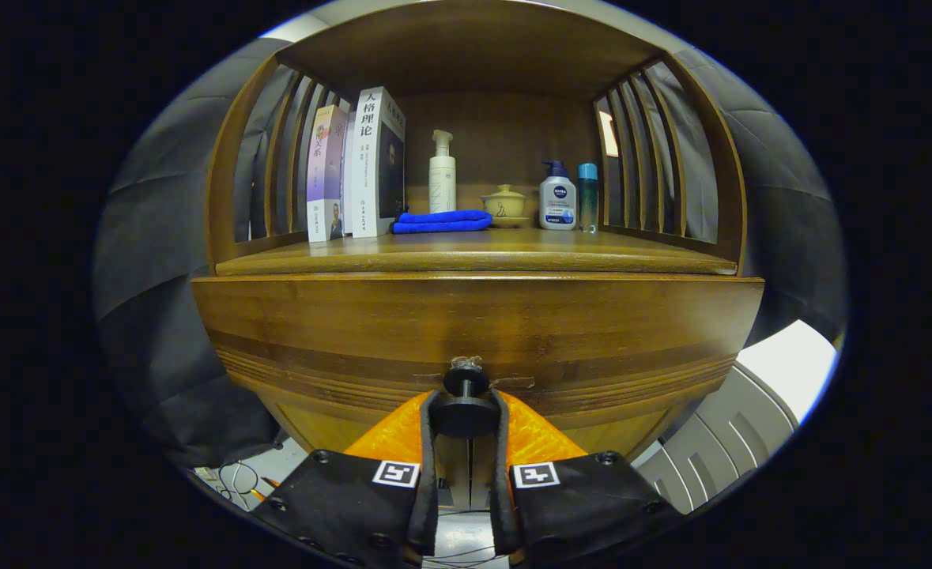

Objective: Pull open the drawer, take out the items inside it, and place them on the countertop above the cabinet.

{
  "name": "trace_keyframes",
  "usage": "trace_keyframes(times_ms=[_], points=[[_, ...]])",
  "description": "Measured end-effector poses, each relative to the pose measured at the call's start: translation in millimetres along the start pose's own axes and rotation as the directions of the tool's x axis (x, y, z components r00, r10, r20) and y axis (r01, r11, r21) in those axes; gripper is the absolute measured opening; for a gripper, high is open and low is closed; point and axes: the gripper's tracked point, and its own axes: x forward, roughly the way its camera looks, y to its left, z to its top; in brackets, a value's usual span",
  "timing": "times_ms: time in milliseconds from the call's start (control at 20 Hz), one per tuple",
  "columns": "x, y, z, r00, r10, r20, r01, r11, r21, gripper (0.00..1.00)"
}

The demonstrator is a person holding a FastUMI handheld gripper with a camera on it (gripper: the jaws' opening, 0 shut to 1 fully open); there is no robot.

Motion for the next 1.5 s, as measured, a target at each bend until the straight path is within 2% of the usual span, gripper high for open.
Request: trace_keyframes(times_ms=[550, 800, 1500], points=[[-46, 1, -16, 1.0, -0.003, 0.013, 0.003, 1.0, -0.008, 0.29], [-68, 2, -26, 1.0, 0.003, 0.015, -0.003, 1.0, 0.024, 0.29], [-100, 8, -41, 1.0, 0.014, -0.004, -0.014, 0.999, 0.036, 0.29]])
